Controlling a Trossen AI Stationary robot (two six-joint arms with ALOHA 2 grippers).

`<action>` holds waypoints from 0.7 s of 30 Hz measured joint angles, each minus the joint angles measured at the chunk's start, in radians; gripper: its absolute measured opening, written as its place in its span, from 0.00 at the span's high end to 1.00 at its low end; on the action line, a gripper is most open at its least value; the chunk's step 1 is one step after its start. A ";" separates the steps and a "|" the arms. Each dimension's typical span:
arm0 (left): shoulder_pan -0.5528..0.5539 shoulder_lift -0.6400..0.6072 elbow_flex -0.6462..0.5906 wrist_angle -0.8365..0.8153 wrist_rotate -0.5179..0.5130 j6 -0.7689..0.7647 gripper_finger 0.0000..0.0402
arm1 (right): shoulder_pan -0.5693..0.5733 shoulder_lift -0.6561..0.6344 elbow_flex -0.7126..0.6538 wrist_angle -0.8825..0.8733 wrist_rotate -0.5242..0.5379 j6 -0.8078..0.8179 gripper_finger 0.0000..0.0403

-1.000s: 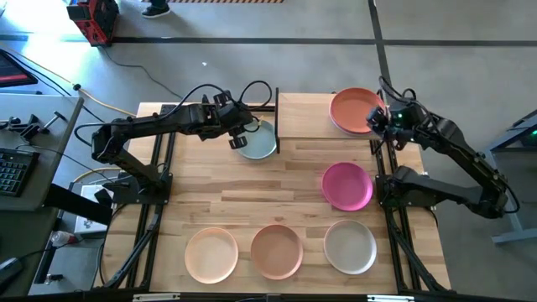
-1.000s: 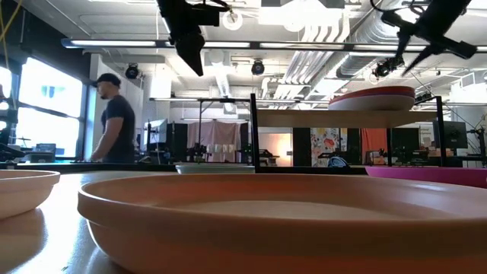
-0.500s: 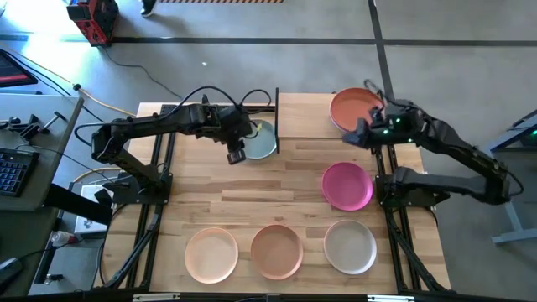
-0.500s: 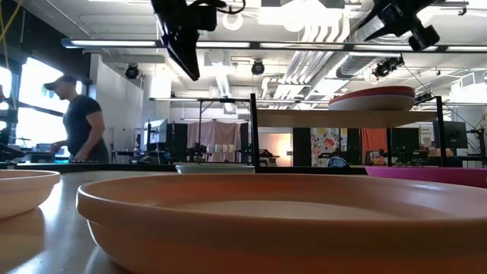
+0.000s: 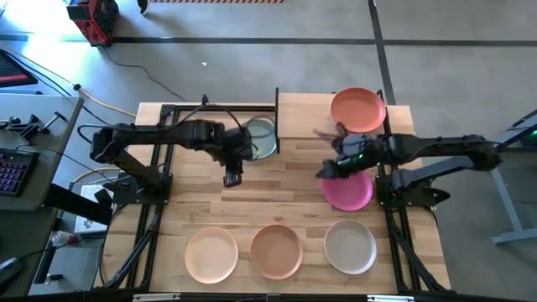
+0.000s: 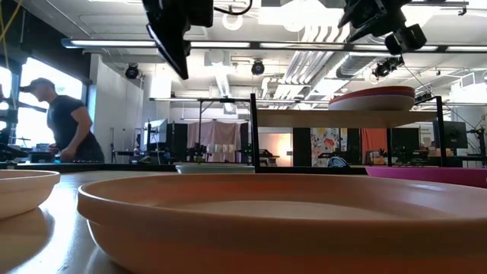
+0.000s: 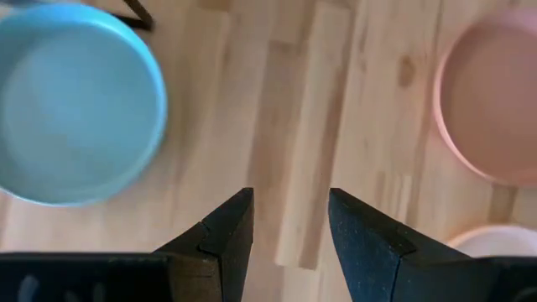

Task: Place and stack plates onto a shelf
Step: Stack the pink plate on the orange plate on the shelf

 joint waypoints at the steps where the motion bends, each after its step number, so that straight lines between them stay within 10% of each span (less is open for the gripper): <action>1: -0.014 0.000 -0.010 0.000 0.000 -0.012 0.64 | 0.018 0.017 0.000 0.002 0.001 0.000 0.76; 21: -0.126 0.000 -0.074 0.053 -0.019 -0.398 0.64 | 0.250 0.187 0.000 -0.299 0.071 0.045 0.76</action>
